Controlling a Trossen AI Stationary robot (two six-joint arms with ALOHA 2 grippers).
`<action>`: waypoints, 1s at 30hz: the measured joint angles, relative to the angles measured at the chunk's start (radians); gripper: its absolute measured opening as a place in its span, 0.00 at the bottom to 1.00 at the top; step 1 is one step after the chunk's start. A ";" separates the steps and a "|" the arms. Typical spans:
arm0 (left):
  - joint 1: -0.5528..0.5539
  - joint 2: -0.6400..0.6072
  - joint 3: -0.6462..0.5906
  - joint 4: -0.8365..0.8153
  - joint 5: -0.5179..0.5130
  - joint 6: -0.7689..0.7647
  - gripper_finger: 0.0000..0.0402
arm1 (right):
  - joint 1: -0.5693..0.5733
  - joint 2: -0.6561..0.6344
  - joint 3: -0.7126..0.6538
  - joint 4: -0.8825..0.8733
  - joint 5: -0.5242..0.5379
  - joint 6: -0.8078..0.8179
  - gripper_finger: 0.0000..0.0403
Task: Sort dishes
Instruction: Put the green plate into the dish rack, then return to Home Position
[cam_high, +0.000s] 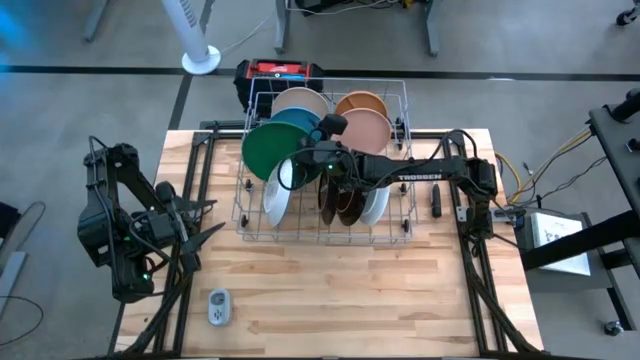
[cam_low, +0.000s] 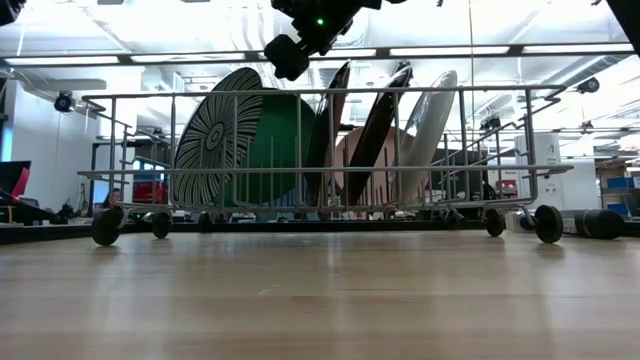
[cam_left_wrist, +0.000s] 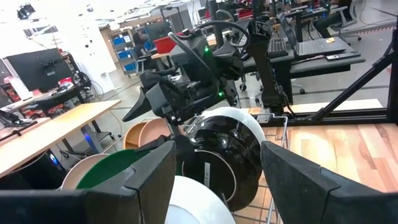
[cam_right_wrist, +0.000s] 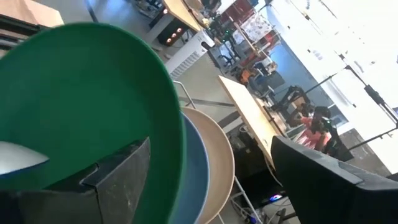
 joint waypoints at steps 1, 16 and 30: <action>0.000 0.000 0.000 0.001 0.003 0.000 0.56 | 0.004 0.000 0.000 0.000 0.000 -0.001 0.81; 0.000 0.001 0.000 0.002 0.010 0.000 0.56 | 0.074 -0.064 0.004 -0.010 0.077 -0.014 0.82; 0.001 0.105 0.000 0.012 -0.049 0.027 0.56 | 0.221 -0.345 -0.081 -0.382 -0.297 0.308 0.79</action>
